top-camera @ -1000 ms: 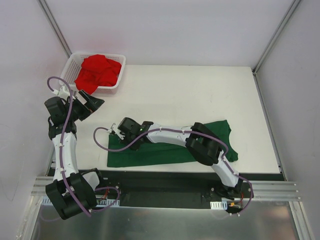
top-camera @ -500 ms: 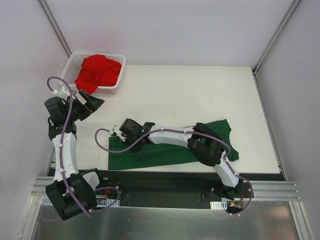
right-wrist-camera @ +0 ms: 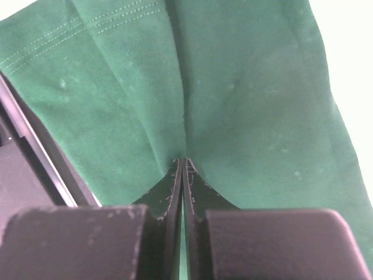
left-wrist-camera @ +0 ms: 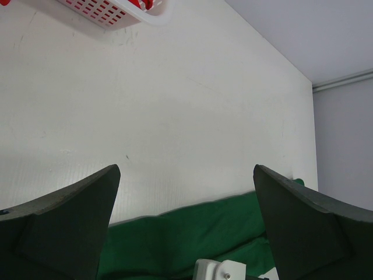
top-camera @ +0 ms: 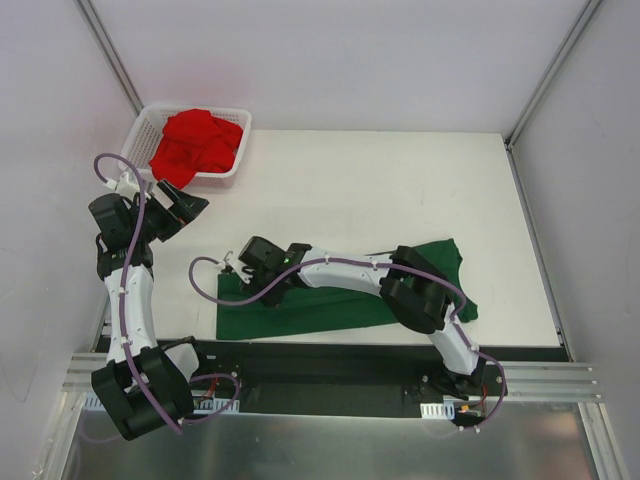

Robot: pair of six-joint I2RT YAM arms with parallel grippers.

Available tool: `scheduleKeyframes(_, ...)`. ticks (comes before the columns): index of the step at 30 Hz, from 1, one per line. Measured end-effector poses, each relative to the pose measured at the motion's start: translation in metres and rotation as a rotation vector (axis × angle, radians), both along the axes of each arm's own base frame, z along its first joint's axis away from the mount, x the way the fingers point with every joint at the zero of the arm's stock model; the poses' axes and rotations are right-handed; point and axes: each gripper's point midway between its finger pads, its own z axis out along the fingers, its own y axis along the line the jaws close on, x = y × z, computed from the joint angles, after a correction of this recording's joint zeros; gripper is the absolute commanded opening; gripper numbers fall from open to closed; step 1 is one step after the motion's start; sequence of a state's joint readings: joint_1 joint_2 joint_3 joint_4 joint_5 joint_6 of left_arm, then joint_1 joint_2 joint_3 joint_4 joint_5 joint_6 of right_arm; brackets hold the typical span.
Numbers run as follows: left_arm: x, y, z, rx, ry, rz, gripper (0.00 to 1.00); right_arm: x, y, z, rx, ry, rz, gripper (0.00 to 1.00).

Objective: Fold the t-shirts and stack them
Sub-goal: Fold the other side of the tshirt into a rectangle

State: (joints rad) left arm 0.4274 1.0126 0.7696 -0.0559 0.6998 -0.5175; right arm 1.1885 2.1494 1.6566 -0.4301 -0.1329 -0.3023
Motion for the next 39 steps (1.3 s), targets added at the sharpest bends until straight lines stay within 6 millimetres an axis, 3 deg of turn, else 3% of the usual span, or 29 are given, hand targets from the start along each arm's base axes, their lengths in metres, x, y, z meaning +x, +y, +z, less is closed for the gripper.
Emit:
scheduleKeyframes(20, 0.0, 0.0, 0.0, 0.0, 0.0, 0.0, 0.99, -0.035, -0.008, 0.01, 0.003, 0.158, 0.074, 0.01)
scheduleKeyframes(26, -0.001, 0.0, 0.001, 0.003, -0.006, 0.0, 0.99, -0.055, -0.032, 0.001, -0.055, 0.204, 0.102, 0.01)
scheduleKeyframes(33, -0.002, -0.001, -0.001, 0.002, -0.006, 0.001, 0.99, -0.036, -0.032, 0.008, -0.059, 0.087, 0.055, 0.01)
scheduleKeyframes(39, -0.003, 0.001, 0.001, 0.004, -0.012, 0.005, 0.99, -0.003, -0.004, 0.035, 0.014, -0.051, -0.002, 0.01)
